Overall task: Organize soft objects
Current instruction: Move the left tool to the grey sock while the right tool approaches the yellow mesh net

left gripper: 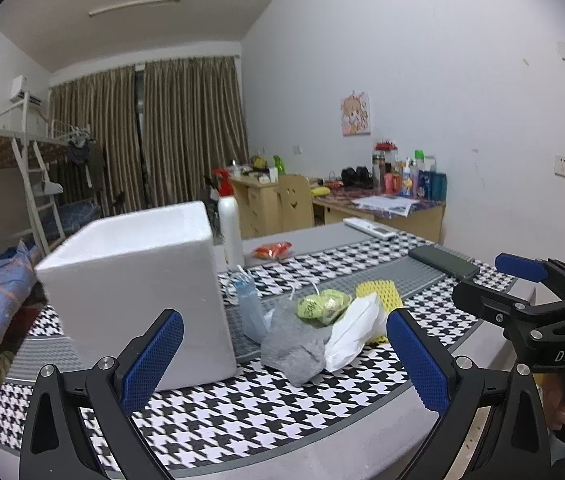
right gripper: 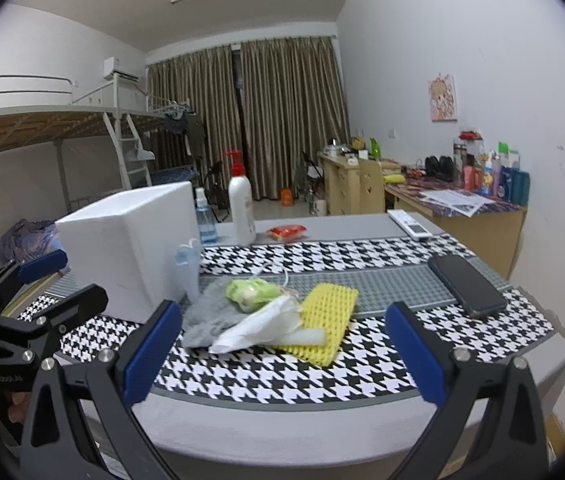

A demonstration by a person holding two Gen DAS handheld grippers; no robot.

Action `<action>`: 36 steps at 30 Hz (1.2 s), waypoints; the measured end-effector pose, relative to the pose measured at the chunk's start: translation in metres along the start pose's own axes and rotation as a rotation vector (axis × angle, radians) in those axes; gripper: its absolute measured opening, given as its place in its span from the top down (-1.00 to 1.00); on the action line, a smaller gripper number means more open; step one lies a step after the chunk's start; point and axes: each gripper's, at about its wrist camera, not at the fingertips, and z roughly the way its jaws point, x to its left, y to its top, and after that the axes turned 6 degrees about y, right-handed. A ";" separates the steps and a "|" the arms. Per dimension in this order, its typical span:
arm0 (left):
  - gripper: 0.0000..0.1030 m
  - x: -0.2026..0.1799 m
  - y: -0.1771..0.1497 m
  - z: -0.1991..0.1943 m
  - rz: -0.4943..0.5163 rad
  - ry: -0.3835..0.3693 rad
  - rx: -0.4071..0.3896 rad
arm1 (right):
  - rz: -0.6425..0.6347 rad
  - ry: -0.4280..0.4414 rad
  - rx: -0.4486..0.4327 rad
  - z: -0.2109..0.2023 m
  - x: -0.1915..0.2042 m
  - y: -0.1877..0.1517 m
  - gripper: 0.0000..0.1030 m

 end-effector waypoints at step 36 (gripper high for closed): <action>-0.61 -0.018 -0.017 0.129 0.000 0.003 0.356 | 0.121 -0.024 0.185 0.081 -0.053 -0.010 -0.99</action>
